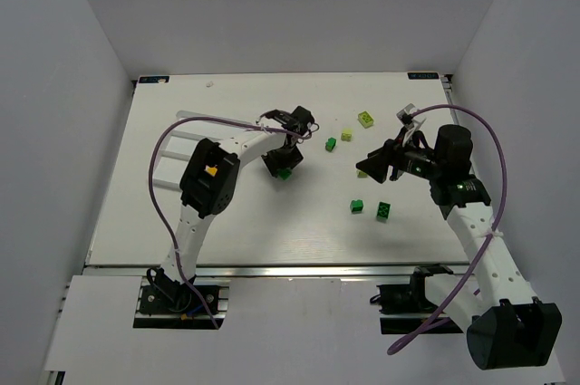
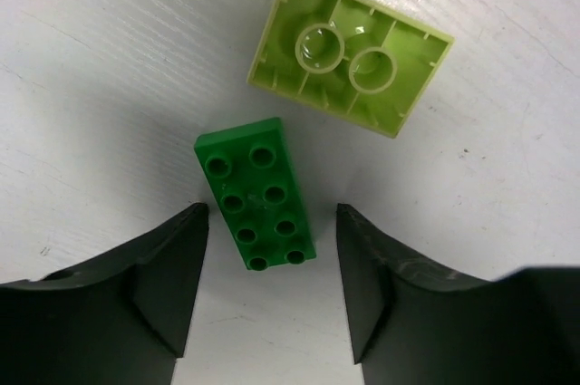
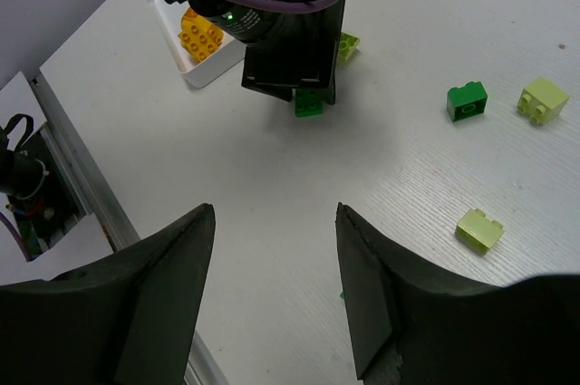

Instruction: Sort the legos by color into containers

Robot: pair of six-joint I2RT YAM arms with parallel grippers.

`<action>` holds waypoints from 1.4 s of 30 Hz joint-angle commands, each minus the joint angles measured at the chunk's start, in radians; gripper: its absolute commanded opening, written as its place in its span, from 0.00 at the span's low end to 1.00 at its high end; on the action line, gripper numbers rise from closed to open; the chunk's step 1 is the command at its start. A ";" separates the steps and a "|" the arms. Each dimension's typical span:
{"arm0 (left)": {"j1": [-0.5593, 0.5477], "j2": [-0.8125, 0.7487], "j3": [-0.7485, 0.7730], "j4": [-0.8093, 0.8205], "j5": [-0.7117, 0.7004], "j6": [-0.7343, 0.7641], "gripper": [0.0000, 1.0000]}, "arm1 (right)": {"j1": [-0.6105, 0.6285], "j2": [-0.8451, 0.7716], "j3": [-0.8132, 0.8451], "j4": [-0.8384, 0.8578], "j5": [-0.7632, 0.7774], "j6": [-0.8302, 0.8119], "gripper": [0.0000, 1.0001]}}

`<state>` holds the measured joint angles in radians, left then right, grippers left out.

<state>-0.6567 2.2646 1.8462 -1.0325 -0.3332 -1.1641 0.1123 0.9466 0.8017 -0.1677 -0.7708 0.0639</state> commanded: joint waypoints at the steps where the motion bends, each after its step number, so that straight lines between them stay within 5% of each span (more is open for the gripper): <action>1: 0.012 0.012 0.015 -0.023 -0.030 -0.019 0.64 | -0.003 -0.022 -0.010 0.033 -0.016 0.008 0.62; 4: 0.012 0.003 -0.001 -0.043 -0.046 -0.016 0.54 | -0.003 -0.022 -0.010 0.033 -0.016 0.008 0.62; 8: 0.012 -0.048 -0.050 -0.015 -0.053 0.050 0.18 | 0.000 -0.026 -0.010 0.033 -0.019 0.008 0.62; 13: 0.000 -0.195 -0.100 0.030 -0.104 0.180 0.01 | -0.006 -0.026 -0.013 0.033 -0.028 0.010 0.61; 18: 0.043 -0.407 -0.263 0.156 -0.121 0.231 0.00 | -0.003 -0.023 -0.016 0.034 -0.028 0.010 0.61; 23: 0.103 -0.484 -0.262 0.144 -0.161 0.236 0.00 | -0.005 -0.020 -0.021 0.037 -0.027 0.008 0.61; 42: 0.445 -0.286 -0.171 0.184 -0.009 0.095 0.05 | -0.017 -0.009 -0.019 0.037 -0.028 -0.003 0.61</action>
<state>-0.2398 1.9747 1.6398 -0.8398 -0.3901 -1.0222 0.1001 0.9413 0.7872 -0.1604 -0.7853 0.0689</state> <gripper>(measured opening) 0.448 0.612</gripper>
